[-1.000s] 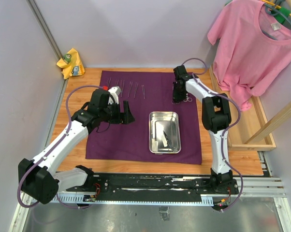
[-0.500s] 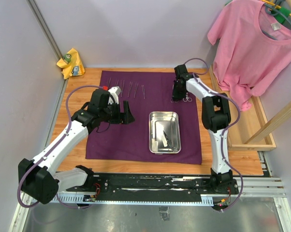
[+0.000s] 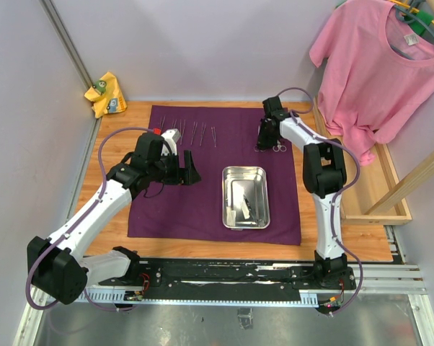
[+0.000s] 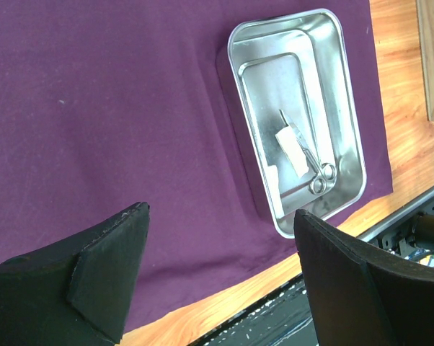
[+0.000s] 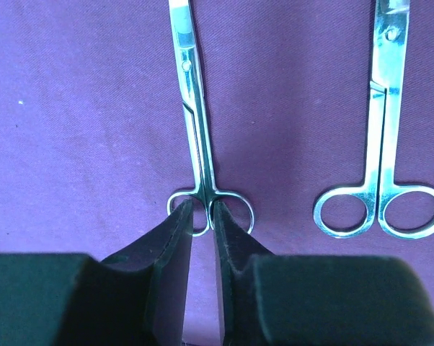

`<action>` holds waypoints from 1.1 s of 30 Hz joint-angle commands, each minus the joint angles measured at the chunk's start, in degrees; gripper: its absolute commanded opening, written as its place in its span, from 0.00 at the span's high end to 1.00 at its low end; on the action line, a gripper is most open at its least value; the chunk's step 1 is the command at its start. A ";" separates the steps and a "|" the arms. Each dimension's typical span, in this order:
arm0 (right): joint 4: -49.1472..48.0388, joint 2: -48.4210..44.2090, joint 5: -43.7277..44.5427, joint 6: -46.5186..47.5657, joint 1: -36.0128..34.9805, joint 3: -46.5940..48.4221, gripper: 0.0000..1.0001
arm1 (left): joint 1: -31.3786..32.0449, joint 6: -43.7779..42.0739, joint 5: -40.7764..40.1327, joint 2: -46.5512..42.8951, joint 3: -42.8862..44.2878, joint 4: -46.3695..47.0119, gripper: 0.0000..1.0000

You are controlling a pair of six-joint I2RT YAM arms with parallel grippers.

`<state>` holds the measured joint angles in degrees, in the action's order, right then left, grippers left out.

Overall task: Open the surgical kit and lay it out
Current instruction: Adjust the medical item in the surgical kit.

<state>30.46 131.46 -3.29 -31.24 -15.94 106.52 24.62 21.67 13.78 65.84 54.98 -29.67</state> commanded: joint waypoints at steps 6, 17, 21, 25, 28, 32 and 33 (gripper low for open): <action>-3.14 -5.70 -0.41 1.92 0.65 -4.50 0.76 | 0.43 -0.18 0.05 -1.05 1.64 0.23 0.14; -6.17 -26.41 -3.72 8.79 0.57 -16.48 0.67 | 0.45 -0.56 -2.74 -0.98 5.04 -1.52 0.14; -3.57 -34.73 -5.25 11.87 -0.67 -25.05 0.63 | 0.43 -0.52 -3.35 -0.66 5.69 -1.42 0.14; -2.01 -43.57 -4.95 13.56 -5.20 -35.56 0.55 | 0.43 -0.16 -3.42 -0.59 5.74 -0.77 0.14; -1.65 -49.37 -4.27 12.90 -10.60 -43.57 0.47 | 0.47 0.07 -3.11 -0.77 5.59 -0.20 0.14; -0.60 -53.19 -1.51 9.70 -19.90 -49.46 0.44 | 0.44 0.38 -2.74 -1.76 5.02 0.20 0.14; -0.12 -53.34 -0.60 8.49 -21.79 -50.30 0.44 | 0.43 0.39 -2.71 -2.07 4.78 0.22 0.14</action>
<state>27.73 80.82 -7.05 -19.75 -30.65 59.33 24.62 21.76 10.96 65.76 59.16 -30.59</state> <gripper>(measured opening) 0.553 0.859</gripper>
